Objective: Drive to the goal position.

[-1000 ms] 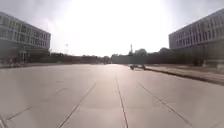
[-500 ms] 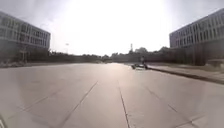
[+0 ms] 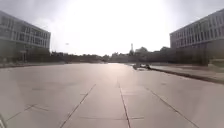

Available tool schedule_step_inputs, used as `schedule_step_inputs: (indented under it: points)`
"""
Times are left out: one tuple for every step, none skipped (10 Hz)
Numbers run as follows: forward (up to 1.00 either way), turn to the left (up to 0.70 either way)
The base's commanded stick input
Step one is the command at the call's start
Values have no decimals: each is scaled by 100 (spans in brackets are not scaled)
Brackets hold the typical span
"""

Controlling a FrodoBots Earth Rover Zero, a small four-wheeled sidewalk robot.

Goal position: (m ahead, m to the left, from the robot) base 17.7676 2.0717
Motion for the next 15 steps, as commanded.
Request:
schedule_step_inputs:
  points:
    - [100, 0]
    - [100, 0]
    - [100, 0]
    - [100, 0]
    - [100, 0]
    - [100, 0]
    - [100, -22]
    - [100, -40]
    - [100, -28]
    - [100, -7]
    - [100, 0]
    - [100, 0]
    - [100, 0]
    - [100, 0]
    - [100, 0]
